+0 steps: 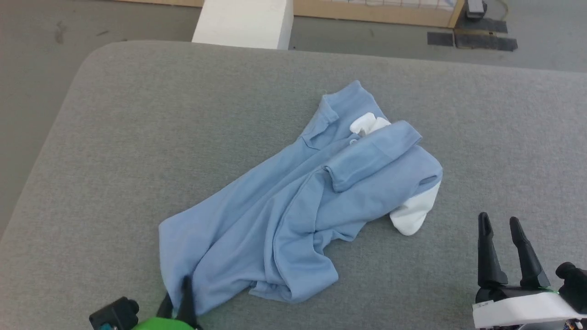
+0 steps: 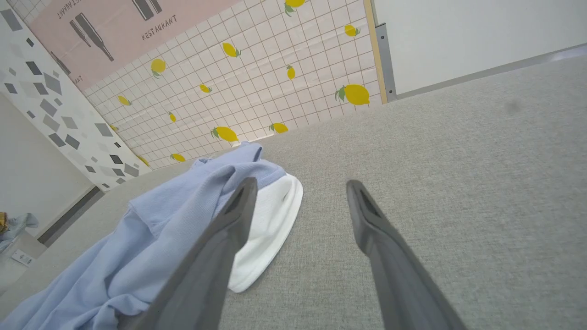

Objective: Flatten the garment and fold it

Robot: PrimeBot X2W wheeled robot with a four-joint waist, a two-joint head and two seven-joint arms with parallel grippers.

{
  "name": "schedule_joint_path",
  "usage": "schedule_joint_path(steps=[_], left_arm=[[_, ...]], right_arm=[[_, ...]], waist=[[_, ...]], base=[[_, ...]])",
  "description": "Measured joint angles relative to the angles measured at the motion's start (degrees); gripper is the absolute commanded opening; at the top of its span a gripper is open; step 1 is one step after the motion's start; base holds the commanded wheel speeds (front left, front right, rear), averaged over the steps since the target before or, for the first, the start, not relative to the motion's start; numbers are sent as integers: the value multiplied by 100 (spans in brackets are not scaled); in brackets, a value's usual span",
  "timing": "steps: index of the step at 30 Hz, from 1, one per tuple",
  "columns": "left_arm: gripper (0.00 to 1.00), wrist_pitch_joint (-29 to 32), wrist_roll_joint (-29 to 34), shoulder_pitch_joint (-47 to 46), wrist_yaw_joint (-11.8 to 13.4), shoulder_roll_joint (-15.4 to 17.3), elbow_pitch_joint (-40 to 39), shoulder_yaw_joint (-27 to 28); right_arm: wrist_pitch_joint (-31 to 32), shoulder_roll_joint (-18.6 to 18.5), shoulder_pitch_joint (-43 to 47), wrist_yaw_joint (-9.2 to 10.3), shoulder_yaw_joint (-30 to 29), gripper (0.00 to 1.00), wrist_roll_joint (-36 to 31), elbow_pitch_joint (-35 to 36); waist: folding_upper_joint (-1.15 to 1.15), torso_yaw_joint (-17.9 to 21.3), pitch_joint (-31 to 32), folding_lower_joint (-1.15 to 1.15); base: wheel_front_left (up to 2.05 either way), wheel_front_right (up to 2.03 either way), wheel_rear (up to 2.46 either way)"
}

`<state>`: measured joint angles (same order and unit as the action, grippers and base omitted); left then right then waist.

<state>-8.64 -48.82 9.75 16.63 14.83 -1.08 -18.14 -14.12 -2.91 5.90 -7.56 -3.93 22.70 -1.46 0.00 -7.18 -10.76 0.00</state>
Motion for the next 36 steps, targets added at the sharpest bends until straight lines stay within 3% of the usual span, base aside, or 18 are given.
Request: schedule_joint_path(steps=[5, 8, 13, 17, 27, 32, 36], left_arm=[[100, -352, 146, -267, -230, -7, -645, 81], [100, -586, 678, -526, -349, -38, -1061, 422], [100, -615, 2850, -759, -428, -438, -1790, 1138], [100, -615, 3638, -534, -720, -808, -1649, 1000], [100, -614, 3749, -202, -1113, -1137, -1385, 1055], [100, -614, 3728, -201, -1218, -1162, -1315, 1131], [100, -615, 3644, -222, -1248, -1167, -1281, 1025]], right_arm=[[0, 0, -1, 0, 45, 100, 0, -74], [0, 1, -1, 0, 74, 100, 7, -103], [0, 1, 0, 0, 109, 100, 5, -103], [4, 0, 0, 0, 89, 100, 4, -100], [512, 1, -54, 0, 49, 100, -202, 158], [1608, 2, -735, 0, 24, 100, -321, 447], [2870, -18, -1567, 0, -89, 100, -522, 428]], waist=[[0, -30, 124, 0], [0, 8, 158, 0], [0, 108, 194, 0], [0, 179, 248, 0], [0, 100, 423, 0], [0, 5, 390, 0], [0, -75, 282, 0]], base=[[0, 0, 0], [0, 0, 0], [0, 0, 0], [0, 0, 0], [0, 0, 0], [0, 0, 0], [0, 0, 0]])
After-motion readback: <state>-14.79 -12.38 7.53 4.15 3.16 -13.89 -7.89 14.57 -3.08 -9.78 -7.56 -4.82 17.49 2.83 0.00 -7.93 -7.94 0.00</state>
